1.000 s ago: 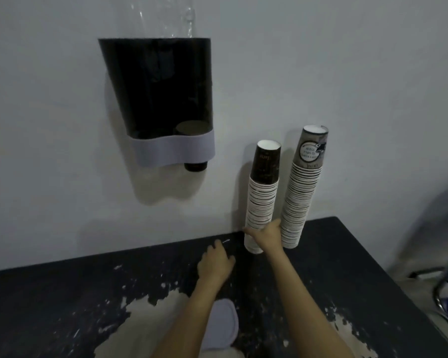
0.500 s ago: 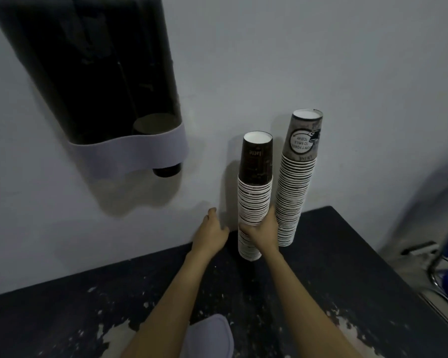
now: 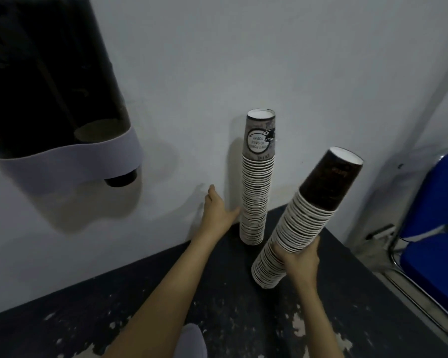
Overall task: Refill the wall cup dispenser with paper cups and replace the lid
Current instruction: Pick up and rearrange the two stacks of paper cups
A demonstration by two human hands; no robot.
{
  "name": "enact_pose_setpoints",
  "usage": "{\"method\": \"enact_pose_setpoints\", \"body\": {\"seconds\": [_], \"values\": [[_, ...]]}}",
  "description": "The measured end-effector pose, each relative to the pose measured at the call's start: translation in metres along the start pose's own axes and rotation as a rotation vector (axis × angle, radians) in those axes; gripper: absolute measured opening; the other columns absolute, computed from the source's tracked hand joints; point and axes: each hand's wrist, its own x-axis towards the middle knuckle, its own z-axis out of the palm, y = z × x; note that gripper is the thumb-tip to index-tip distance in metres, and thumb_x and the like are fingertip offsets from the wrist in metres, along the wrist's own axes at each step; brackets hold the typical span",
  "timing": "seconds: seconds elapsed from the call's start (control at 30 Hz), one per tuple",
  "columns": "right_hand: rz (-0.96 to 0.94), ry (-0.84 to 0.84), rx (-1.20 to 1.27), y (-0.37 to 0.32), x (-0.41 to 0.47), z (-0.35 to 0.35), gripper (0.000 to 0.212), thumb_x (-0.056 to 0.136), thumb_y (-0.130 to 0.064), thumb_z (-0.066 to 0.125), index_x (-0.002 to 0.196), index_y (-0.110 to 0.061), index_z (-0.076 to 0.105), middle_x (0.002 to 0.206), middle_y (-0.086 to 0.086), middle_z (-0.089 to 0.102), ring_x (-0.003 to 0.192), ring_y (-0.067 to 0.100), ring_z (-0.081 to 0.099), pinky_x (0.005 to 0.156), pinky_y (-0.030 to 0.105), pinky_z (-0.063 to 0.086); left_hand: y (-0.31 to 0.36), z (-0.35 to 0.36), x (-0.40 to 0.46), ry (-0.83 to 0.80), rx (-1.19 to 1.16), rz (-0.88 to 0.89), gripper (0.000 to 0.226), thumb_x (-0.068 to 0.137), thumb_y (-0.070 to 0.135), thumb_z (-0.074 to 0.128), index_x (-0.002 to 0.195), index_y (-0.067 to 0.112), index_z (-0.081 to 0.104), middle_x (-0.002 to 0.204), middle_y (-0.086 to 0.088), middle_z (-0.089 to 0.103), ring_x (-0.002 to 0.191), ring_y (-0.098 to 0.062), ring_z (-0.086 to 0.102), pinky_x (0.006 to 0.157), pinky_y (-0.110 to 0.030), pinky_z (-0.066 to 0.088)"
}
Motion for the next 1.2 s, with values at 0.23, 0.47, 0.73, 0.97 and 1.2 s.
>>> {"method": "enact_pose_setpoints", "body": {"seconds": [0.23, 0.47, 0.73, 0.97, 1.2], "values": [[0.013, 0.035, 0.023, 0.007, 0.027, -0.023, 0.090, 0.065, -0.010, 0.080, 0.138, -0.015, 0.027, 0.127, 0.006, 0.048, 0.112, 0.024, 0.048, 0.085, 0.030, 0.036, 0.038, 0.029, 0.038, -0.010, -0.084, 0.046, 0.127, 0.063, 0.038, 0.080, 0.147, 0.004, -0.008, 0.156, -0.019, 0.014, 0.144, -0.032, 0.017, 0.115, -0.042, 0.022], [-0.048, 0.008, -0.033, 0.010, 0.028, -0.011, 0.085, 0.062, -0.008, 0.081, 0.132, -0.014, 0.034, 0.109, -0.006, 0.047, 0.097, 0.013, 0.047, 0.076, 0.023, 0.041, 0.031, 0.048, 0.052, 0.044, -0.260, 0.146, 0.097, 0.065, 0.020, 0.081, 0.141, 0.008, 0.022, 0.145, -0.009, 0.040, 0.133, -0.026, 0.041, 0.110, -0.039, 0.037], [-0.092, 0.008, -0.054, 0.006, 0.040, 0.020, 0.084, 0.061, -0.011, 0.081, 0.131, -0.011, 0.035, 0.125, 0.009, 0.051, 0.111, 0.023, 0.050, 0.090, 0.035, 0.045, 0.006, 0.020, 0.032, 0.260, -0.069, 0.155, 0.086, 0.066, 0.032, 0.078, 0.136, 0.011, 0.033, 0.134, -0.009, 0.052, 0.120, -0.028, 0.053, 0.094, -0.037, 0.046], [-0.126, -0.061, -0.127, -0.005, 0.073, 0.061, 0.083, 0.064, -0.008, 0.079, 0.133, -0.005, 0.033, 0.124, 0.018, 0.045, 0.112, 0.027, 0.048, 0.086, 0.029, 0.039, -0.023, -0.018, 0.007, 0.394, -0.129, 0.052, 0.086, 0.065, 0.027, 0.080, 0.135, 0.011, 0.033, 0.134, -0.010, 0.052, 0.119, -0.029, 0.053, 0.088, -0.026, 0.038], [-0.090, -0.102, -0.154, -0.013, 0.087, 0.077, 0.087, 0.062, -0.011, 0.080, 0.133, -0.005, 0.031, 0.129, 0.020, 0.045, 0.117, 0.035, 0.048, 0.094, 0.042, 0.044, -0.028, -0.020, -0.003, 0.365, -0.105, 0.080, 0.088, 0.064, 0.030, 0.080, 0.137, 0.011, 0.032, 0.136, -0.007, 0.051, 0.122, -0.027, 0.052, 0.094, -0.029, 0.042]]}}
